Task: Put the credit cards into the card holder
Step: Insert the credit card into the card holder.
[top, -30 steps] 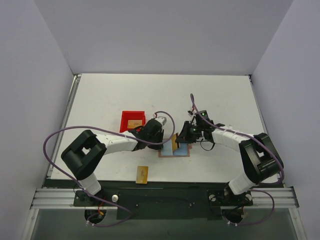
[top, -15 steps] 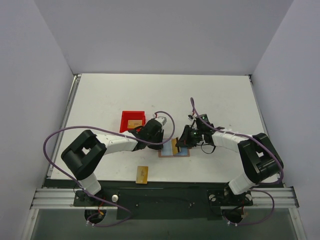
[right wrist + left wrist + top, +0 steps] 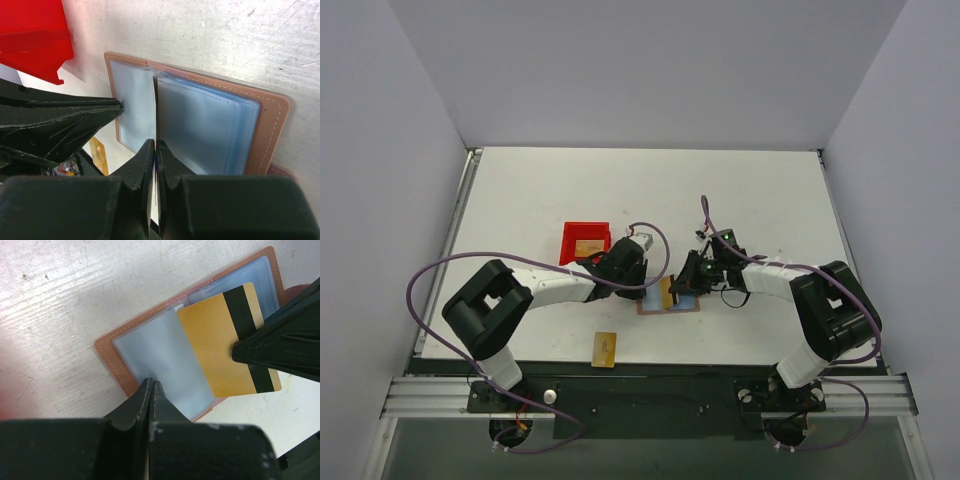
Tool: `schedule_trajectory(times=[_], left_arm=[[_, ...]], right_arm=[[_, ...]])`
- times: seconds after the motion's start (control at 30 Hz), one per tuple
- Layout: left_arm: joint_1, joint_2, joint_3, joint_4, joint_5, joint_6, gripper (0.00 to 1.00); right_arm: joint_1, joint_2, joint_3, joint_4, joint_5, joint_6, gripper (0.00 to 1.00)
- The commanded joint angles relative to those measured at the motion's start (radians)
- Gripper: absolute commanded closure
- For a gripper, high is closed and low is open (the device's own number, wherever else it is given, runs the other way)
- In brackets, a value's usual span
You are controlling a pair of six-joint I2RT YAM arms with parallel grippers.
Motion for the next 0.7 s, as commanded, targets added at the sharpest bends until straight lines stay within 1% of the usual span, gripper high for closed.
schedule_trajectory(times=[0.0, 0.43, 0.67], left_arm=[[0.005, 0.027, 0.001, -0.013, -0.013, 0.001, 1.00], [0.005, 0.031, 0.004, -0.013, -0.013, 0.001, 1.00], [0.005, 0.035, 0.007, -0.015, -0.012, 0.001, 1.00]], right_arm=[[-0.001, 0.018, -0.018, 0.033, -0.019, 0.011, 1.00], [-0.001, 0.033, -0.047, 0.167, -0.092, 0.054, 1.00], [-0.001, 0.030, -0.061, 0.191, -0.106, 0.062, 1.00]])
